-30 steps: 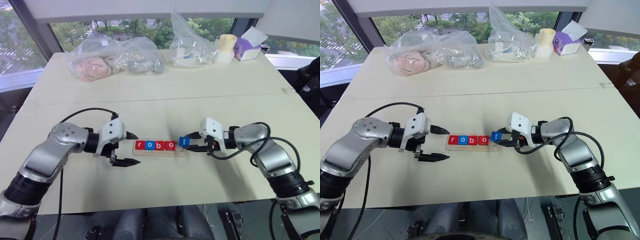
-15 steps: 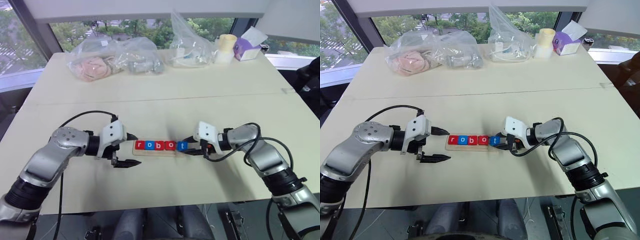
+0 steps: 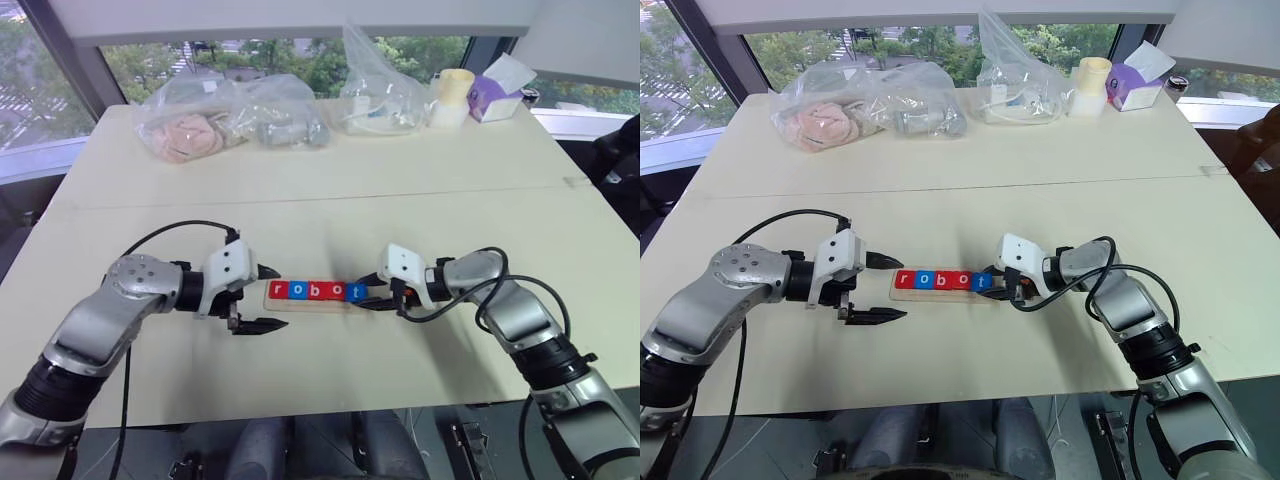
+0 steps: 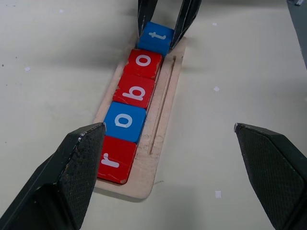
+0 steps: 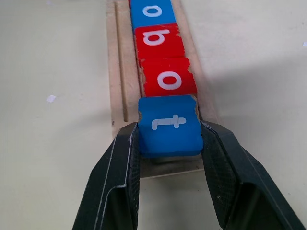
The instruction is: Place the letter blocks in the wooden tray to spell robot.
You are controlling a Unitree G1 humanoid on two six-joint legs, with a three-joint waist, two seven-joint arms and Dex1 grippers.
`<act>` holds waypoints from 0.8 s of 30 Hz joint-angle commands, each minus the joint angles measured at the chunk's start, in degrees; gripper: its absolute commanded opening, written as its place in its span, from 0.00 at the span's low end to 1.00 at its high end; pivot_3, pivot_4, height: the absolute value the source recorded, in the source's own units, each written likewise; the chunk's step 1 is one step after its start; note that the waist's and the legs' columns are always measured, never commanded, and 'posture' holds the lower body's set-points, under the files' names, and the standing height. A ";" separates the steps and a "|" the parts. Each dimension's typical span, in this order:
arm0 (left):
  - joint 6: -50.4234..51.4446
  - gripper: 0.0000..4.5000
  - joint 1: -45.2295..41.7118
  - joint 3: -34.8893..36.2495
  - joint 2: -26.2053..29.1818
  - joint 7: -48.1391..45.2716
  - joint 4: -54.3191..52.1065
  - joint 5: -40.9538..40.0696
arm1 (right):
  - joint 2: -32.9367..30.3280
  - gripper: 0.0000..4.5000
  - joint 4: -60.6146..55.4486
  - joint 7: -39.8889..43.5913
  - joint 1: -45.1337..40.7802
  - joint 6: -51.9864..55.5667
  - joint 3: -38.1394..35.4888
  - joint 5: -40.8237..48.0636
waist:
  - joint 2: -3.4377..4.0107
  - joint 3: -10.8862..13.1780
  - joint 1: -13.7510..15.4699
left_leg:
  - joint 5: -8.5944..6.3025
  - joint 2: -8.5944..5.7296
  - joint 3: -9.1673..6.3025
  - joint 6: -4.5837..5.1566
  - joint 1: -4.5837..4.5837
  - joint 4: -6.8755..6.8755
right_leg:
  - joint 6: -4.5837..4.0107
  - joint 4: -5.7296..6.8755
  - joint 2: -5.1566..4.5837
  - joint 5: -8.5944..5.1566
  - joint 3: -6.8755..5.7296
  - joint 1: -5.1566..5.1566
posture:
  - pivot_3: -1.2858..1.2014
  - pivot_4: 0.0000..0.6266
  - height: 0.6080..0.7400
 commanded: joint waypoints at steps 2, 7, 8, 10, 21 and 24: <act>0.52 1.00 -0.65 1.45 -0.13 0.52 -1.81 -0.72 | 0.56 0.44 -0.24 -0.29 -1.31 -1.16 -0.73 0.08 | 0.00 0.00 -0.01 | 0.00 0.00 0.00 0.00 0.00 0.00 | 0.00 0.00 0.00 0.00 0.00 0.00 | 0.52 0.24 1.00; 0.91 1.00 -0.77 1.40 -0.29 0.76 -1.84 -0.73 | 1.53 0.94 -0.69 -2.73 -2.14 -1.70 -2.95 0.85 | 0.00 0.00 -0.05 | 0.00 0.00 0.01 0.00 0.00 0.00 | 0.02 0.01 0.02 0.01 0.00 0.00 | 0.52 0.24 1.00; 0.93 1.00 -0.74 1.44 -0.25 0.74 -1.83 -0.74 | 1.52 0.97 -1.43 -3.13 -2.49 -1.08 -3.80 1.43 | 0.00 0.00 -0.04 | 0.00 0.00 0.01 0.00 0.00 0.00 | 0.02 0.01 0.01 0.01 0.00 0.00 | 0.52 0.24 1.00; 0.99 1.00 -0.71 1.53 -0.21 0.75 -1.83 -0.81 | 1.53 0.97 -2.65 -3.98 -2.99 0.12 -5.31 2.48 | 0.00 0.00 -0.02 | 0.00 0.00 0.00 0.00 0.00 0.00 | 0.04 0.01 0.01 0.02 0.00 0.00 | 0.52 0.24 1.00; 0.32 1.00 -1.24 1.47 0.06 -0.03 0.12 -0.43 | -4.91 0.97 -9.91 -6.60 4.88 -0.66 -8.64 1.14 | -0.01 -0.01 0.08 | 0.00 -0.02 0.02 0.00 0.00 0.01 | 0.00 -0.01 -0.01 0.00 -0.02 0.04 | 0.52 0.24 1.00; 0.12 1.00 -1.73 1.24 -0.19 -0.37 0.70 -0.41 | -4.55 0.97 -8.30 -8.16 5.25 -1.88 -8.09 -0.50 | -0.01 -0.01 -0.32 | 0.00 0.02 0.03 0.00 0.06 0.03 | -0.04 0.04 0.01 0.02 0.03 0.03 | 0.52 0.24 1.00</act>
